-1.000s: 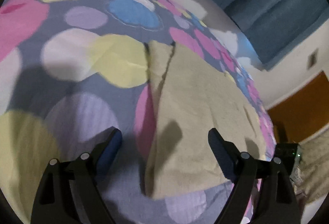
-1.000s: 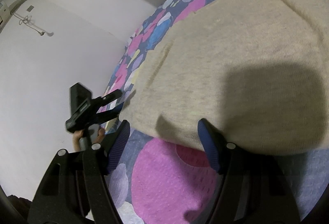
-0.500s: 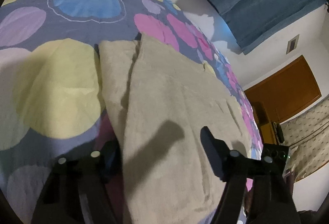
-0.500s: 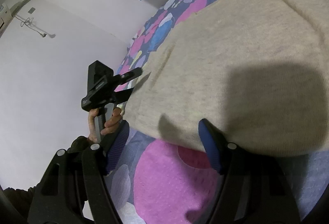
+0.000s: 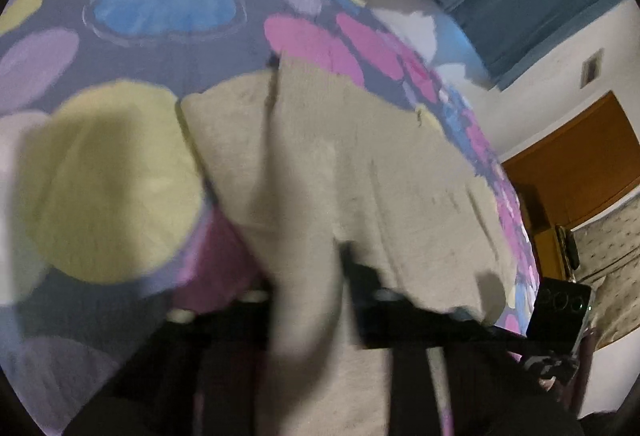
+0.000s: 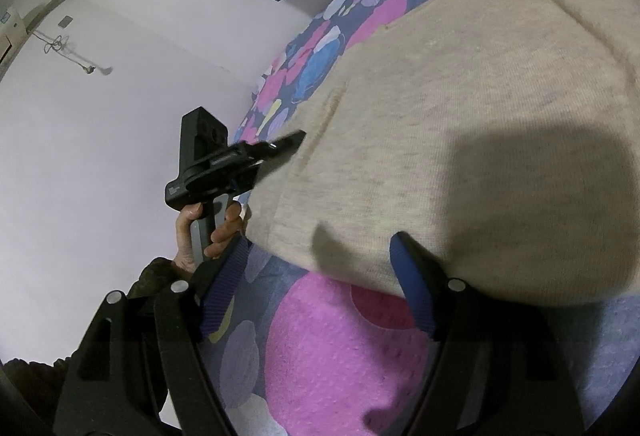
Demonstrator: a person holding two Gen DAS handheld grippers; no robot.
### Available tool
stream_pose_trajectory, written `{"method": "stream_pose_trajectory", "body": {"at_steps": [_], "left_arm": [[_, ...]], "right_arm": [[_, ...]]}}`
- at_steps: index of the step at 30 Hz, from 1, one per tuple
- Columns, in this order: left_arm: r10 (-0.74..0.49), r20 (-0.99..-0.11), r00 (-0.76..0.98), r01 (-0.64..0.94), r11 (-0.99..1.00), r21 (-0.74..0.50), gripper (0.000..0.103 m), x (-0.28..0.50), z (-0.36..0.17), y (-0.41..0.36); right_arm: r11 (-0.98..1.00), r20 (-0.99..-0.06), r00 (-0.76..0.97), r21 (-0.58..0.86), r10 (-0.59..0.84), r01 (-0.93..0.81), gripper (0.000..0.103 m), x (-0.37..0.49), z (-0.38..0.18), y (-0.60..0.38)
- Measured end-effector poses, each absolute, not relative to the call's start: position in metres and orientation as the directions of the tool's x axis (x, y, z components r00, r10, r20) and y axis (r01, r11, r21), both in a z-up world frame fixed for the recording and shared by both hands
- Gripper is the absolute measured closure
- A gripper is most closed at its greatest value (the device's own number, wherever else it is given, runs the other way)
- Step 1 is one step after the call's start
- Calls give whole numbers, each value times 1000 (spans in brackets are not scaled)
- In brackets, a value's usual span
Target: Fold small clothes
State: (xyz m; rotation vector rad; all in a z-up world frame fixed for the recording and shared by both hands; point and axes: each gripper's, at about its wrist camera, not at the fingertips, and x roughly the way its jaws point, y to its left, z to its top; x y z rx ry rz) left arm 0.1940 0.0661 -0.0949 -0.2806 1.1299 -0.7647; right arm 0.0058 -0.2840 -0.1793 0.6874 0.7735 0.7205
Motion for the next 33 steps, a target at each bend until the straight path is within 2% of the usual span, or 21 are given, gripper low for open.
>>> {"method": "stream_pose_trajectory", "body": {"at_steps": [3,7,14,22,29,32,33], "left_arm": [[-619,-742,259,400,768,-501,90,191,-80,56],[-627,-718,303,383,770,-511,90,185,-43,40],[-571,-736,364,424,805,-414,91,160,11,-41],[-526,-791,313,446,817,-367,91,144,-23,-127],[-436,-842,319,466,845,-261,90,126,-52,-166],[-435,-837,331,477,843,-250,80,116,-49,-174],[-445,-833,329,482,837,-257,72,114,-48,-176]], "right_arm": [[549,-350,512,777,784,-308,30,6,-181,-286],[534,-339,511,789,790,-303,30,4,-178,-288],[519,-321,524,805,789,-287,30,-6,-165,-317],[520,-318,565,819,762,-241,30,-25,-168,-374],[479,-279,592,852,756,-210,30,-33,-176,-404],[453,-255,599,867,759,-205,30,-34,-178,-409],[442,-245,600,874,761,-204,30,-36,-178,-411]]}}
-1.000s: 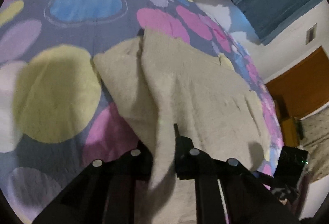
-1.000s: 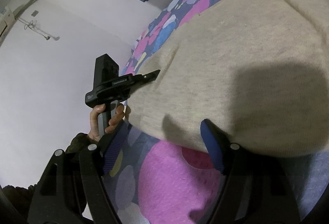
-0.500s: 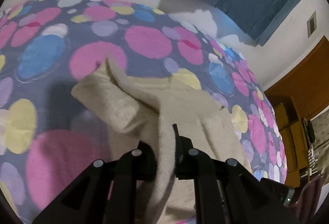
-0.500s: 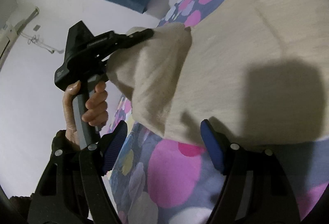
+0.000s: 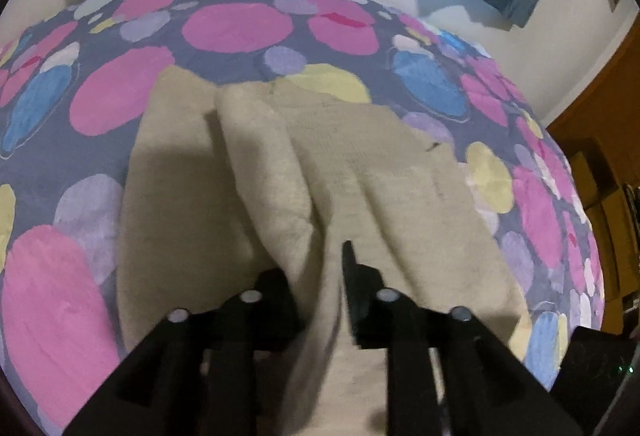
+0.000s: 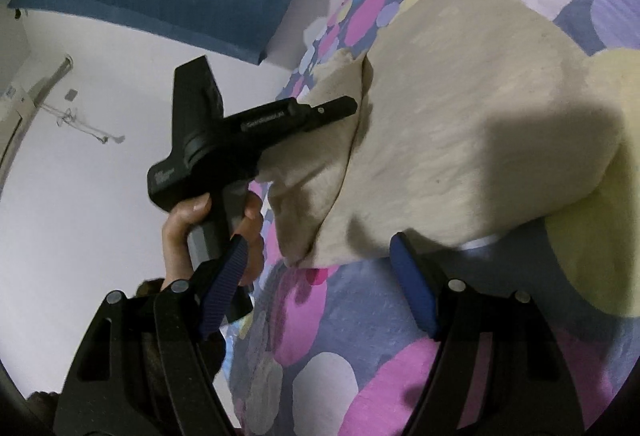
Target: Fold small clothes
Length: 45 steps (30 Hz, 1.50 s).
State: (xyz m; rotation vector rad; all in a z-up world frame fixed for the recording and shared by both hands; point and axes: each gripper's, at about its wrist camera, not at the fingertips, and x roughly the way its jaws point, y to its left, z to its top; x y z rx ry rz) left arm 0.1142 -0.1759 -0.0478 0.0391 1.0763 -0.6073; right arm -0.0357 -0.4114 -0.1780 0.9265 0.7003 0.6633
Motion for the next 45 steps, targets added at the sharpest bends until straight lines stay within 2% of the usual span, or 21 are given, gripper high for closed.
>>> {"method": "stream_pose_trajectory", "body": {"at_steps": [4,8,15,18,21,25,30,36,40,45], "left_arm": [[-491,-809,323,500,814,-295,50,103,-37,-182],[-542,-782,309,515,786,-341,41,94,-25,-184],[-632,-724,277,562,717,-412,40,72,-1,-175],[-640,-703,311,563,720,-407,32,68,6,-160],[-624,-687,372,547,746,-381,31,67,7,-135],[-600,-645,473,522,781,-343,22,65,-2,-96],[-558,-619,553,495,817,-295,17,75,-27,-62],[-641,-585,497,446,767,-461,17,91,-56,-44],[-633,-587,505,464,772,-435,17,90,-62,-42],[-649,-589,480,450,759,-470,17,94,-68,-38]], "right_arm": [[403,-212,608,894,765,-196,30,-34,-180,-418],[399,-208,615,897,761,-190,30,-38,-181,-425],[398,-205,623,898,755,-187,30,-38,-182,-426],[396,-200,629,899,751,-187,30,-41,-182,-433],[391,-191,638,901,746,-187,30,-45,-179,-441],[368,-168,648,911,743,-186,30,-46,-171,-453],[378,-176,644,906,744,-189,30,-29,-156,-457],[422,-254,589,891,767,-166,30,36,-143,-439],[467,-334,538,875,774,-128,30,93,-148,-420],[510,-414,497,858,763,-68,30,144,-165,-408]]}}
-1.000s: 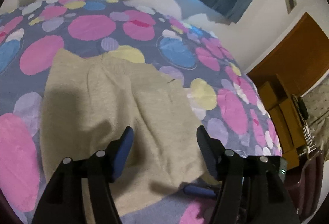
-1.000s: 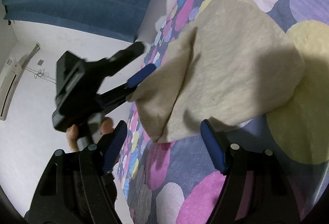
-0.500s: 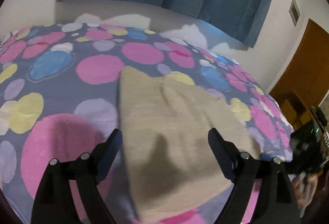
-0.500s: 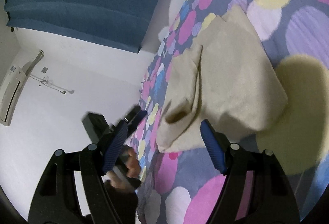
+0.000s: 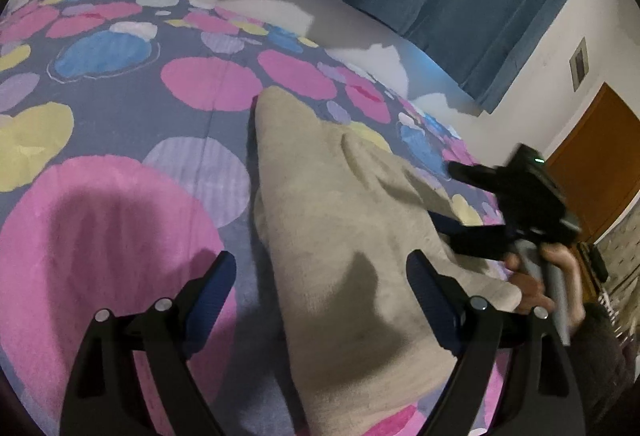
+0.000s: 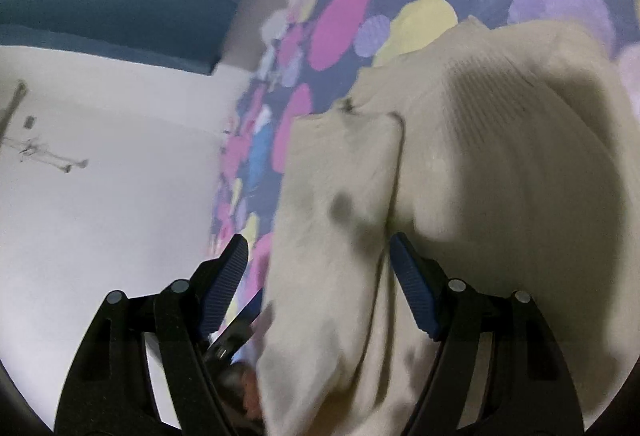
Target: Fold small clothes
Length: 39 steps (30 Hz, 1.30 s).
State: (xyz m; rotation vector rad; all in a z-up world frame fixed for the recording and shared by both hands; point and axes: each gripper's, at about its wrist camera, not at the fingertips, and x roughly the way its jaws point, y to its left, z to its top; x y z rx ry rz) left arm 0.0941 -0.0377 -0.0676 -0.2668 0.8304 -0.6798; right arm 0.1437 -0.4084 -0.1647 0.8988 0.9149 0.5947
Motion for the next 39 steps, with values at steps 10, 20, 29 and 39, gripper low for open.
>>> {"method": "stream_pose_trajectory", "body": {"at_steps": [10,20,29,39], "left_arm": [[-654,-583,483,431,757,-492,17,95,-68,-32],[-645,-594,482,447,763,-467,17,95,-68,-35],[-646,-591,483,453,762,-463,17,92,-68,-37],[-650,-597,470,472,757,-453,17,90,-67,-43]], "right_arm": [[501,-399,490,861,775,-90,31,179,-165,-400],[605,-506,451,790,735,-99,94,195,-174,-381],[649,-452,555,727,698,-224,95,171,-116,-393],[700,-476,654,705,588,-117,95,161,-118,-459]]}}
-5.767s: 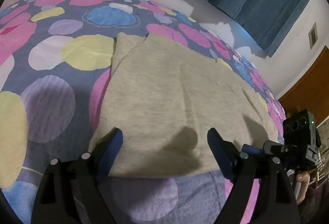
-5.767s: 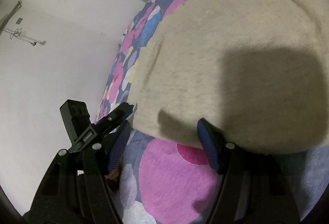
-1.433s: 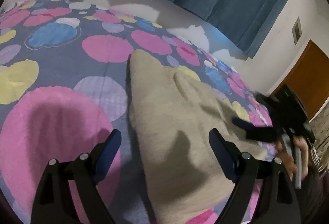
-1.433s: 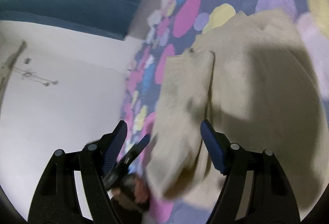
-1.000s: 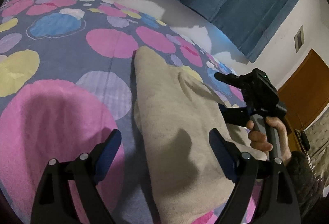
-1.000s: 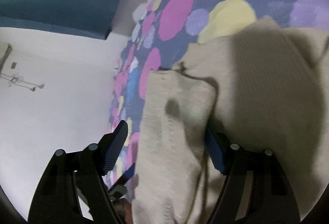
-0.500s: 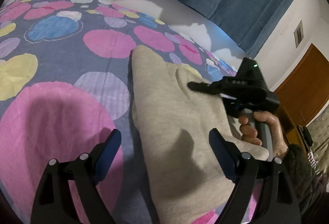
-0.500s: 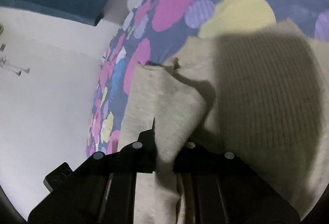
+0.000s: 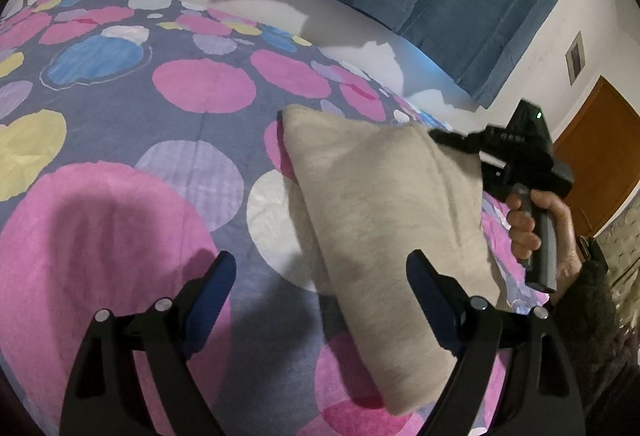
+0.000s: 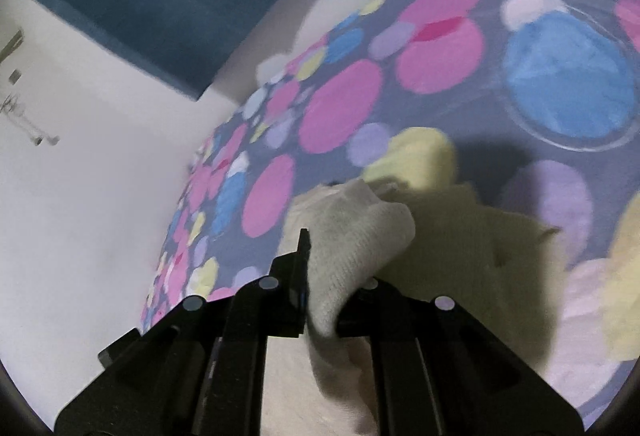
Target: Fold small clothes
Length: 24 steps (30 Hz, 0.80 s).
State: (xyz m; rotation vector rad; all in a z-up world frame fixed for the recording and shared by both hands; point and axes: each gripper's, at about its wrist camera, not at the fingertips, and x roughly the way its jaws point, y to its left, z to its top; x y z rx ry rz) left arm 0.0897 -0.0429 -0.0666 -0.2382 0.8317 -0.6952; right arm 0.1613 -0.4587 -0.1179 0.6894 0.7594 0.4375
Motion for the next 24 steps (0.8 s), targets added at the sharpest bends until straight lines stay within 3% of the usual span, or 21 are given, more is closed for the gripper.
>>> {"method": "stream_pose_trajectory", "body": {"at_steps": [6,12,15,17,18,24], "left_arm": [[-666,-590,457,516,738,-434,17,84,-65,-49],[-672,-601,431,556,723,-410,17,79,-66,-58],[-674,-611,416,539,723,-431,17,83,-70,-56],[-676,-610,414,527,724,-445,17,85,-71,-54],[-679,-608,413,522,723,-453,17,86,-71,-53],[-682,-600,418,505,723,-471,17,86,-71,-50]], "right_arm": [[680,-532,641,733,554,20,96,171,-167,-485],[578,-469,626,815,623,35,96,167,-184,-493],[555,-445,635,831,631,32,88,146,-171,-501],[527,-416,655,849,631,31,67,116,-163,-510],[504,-398,657,863,640,32,63,100,-162,-514],[335,-286,644,941,710,48,53,3,-175,-522]]}}
